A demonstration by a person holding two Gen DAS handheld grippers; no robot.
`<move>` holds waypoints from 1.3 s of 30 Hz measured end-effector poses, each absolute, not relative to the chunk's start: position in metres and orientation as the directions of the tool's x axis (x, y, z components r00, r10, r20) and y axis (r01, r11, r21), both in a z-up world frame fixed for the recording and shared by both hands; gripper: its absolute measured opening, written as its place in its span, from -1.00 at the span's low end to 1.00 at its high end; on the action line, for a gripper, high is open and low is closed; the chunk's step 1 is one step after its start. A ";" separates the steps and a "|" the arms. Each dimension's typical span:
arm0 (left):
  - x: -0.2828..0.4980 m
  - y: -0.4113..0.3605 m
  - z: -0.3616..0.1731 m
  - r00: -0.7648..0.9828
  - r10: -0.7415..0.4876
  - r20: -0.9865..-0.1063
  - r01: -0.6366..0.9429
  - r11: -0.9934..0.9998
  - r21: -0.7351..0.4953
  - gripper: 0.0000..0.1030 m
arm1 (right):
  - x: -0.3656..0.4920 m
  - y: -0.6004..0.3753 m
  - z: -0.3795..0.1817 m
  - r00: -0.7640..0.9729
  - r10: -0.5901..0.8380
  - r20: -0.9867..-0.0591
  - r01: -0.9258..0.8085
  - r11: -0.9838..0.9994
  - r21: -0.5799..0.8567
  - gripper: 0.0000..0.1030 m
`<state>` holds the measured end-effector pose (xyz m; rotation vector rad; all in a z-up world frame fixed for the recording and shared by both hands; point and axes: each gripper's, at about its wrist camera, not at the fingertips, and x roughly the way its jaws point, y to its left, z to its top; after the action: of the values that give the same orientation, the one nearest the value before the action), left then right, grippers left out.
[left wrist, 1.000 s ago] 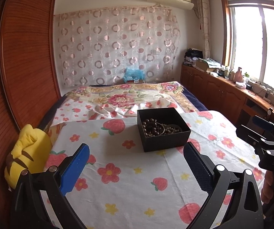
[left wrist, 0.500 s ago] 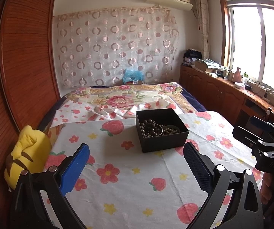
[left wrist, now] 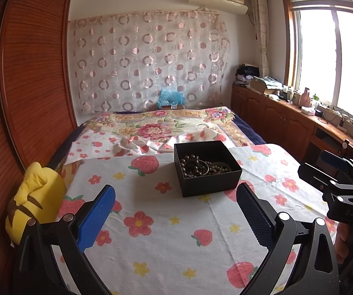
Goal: Organize jewelry
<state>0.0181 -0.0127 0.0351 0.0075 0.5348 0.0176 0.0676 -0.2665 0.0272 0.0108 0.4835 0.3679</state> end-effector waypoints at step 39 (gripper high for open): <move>0.019 -0.014 0.033 0.861 0.016 -0.508 -0.013 1.000 0.008 0.85 | 0.067 -0.266 0.025 0.822 0.349 -0.451 -0.344 0.934 0.097 0.95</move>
<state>0.0187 -0.0143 0.0331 0.0041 0.5328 0.0152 0.0670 -0.2661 0.0250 0.0113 0.4818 0.3688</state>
